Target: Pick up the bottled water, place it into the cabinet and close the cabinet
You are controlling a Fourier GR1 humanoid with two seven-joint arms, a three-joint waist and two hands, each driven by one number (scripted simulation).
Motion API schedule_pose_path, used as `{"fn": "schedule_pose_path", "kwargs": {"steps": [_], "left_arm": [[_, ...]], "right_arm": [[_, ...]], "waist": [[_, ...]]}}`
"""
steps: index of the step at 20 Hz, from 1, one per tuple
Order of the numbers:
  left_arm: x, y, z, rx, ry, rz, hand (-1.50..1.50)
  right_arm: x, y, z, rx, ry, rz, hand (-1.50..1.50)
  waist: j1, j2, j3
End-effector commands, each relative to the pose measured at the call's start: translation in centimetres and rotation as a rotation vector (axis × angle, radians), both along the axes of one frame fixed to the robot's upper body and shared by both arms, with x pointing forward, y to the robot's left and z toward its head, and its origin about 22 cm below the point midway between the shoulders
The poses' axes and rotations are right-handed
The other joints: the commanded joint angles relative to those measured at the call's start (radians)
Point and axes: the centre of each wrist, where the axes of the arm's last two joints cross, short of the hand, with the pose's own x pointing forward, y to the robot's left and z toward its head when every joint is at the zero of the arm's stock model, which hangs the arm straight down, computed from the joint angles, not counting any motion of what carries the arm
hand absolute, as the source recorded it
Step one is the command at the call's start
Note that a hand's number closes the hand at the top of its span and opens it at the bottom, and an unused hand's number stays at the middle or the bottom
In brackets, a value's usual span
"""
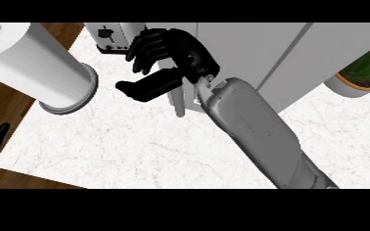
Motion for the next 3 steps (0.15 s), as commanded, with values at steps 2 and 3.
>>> {"fn": "schedule_pose_path", "kwargs": {"steps": [2, 3], "left_arm": [[-0.50, 0.18, -0.27, -0.006, 0.006, 0.006, -1.50], [-0.30, 0.33, -0.08, -0.001, -0.006, 0.012, -1.50]], "right_arm": [[3.44, -0.56, 1.92, 0.108, -0.008, -0.200, -1.50], [3.26, -0.18, 2.10, 0.120, -0.008, -0.211, -1.50]], "waist": [[-0.006, 0.026, 0.001], [-0.016, 0.021, 0.001]]}}
